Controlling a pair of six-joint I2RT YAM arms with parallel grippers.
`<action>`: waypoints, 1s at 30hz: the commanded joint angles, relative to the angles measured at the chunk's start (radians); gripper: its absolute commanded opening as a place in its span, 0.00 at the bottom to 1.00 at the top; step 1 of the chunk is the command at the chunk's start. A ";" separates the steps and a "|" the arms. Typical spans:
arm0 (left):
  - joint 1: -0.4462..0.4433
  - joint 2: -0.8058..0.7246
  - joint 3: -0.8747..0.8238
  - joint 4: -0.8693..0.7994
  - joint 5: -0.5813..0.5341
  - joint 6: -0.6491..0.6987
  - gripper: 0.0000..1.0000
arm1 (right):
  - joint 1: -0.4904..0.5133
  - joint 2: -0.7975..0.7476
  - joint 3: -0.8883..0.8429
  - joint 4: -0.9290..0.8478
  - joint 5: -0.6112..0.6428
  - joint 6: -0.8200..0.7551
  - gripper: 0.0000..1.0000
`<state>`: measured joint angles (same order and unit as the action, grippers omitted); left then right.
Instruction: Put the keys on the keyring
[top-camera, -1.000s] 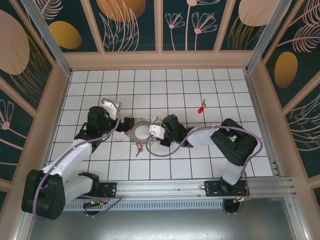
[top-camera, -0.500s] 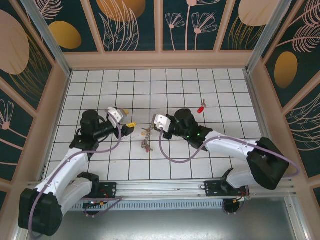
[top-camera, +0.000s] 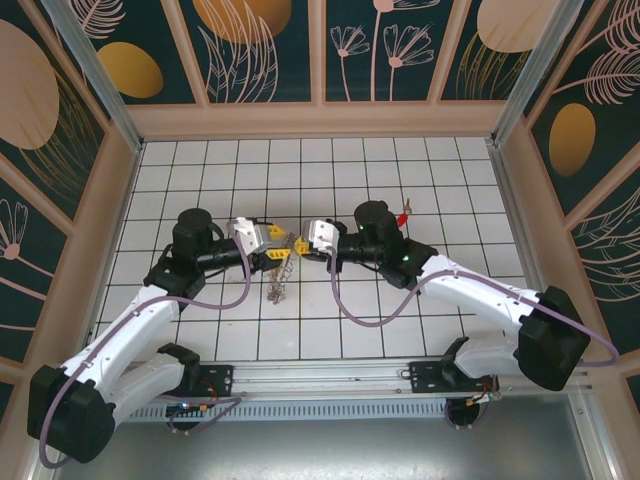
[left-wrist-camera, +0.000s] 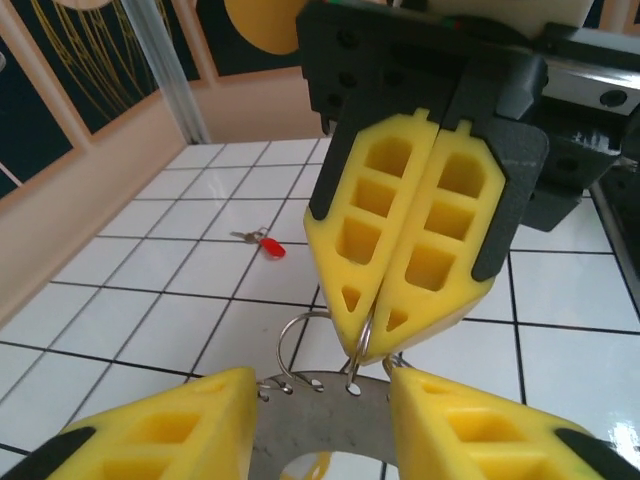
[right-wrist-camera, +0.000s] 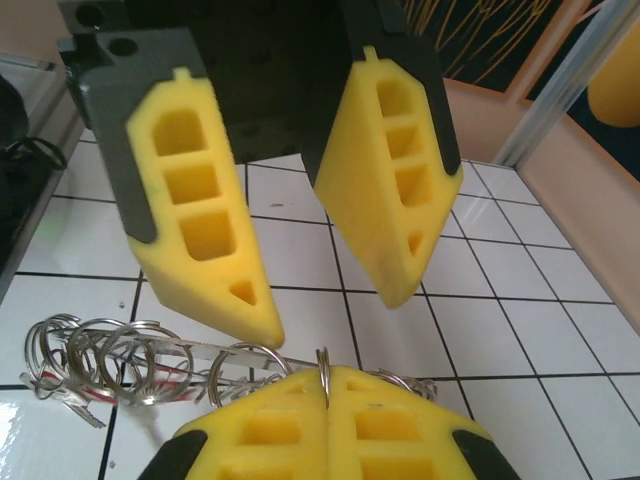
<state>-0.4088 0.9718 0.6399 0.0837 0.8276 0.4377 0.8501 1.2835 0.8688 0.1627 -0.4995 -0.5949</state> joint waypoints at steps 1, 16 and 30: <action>-0.008 0.002 0.017 -0.062 0.033 0.047 0.38 | 0.000 -0.024 0.055 -0.041 -0.063 -0.025 0.00; -0.030 -0.016 -0.030 0.000 0.082 0.040 0.26 | 0.010 0.011 0.107 -0.078 -0.085 -0.025 0.00; -0.048 0.027 -0.031 0.009 0.106 0.053 0.23 | 0.056 0.068 0.161 -0.129 0.009 -0.049 0.00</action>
<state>-0.4297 0.9871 0.6174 0.0586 0.8673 0.4686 0.8764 1.3262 0.9638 -0.0132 -0.4969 -0.6342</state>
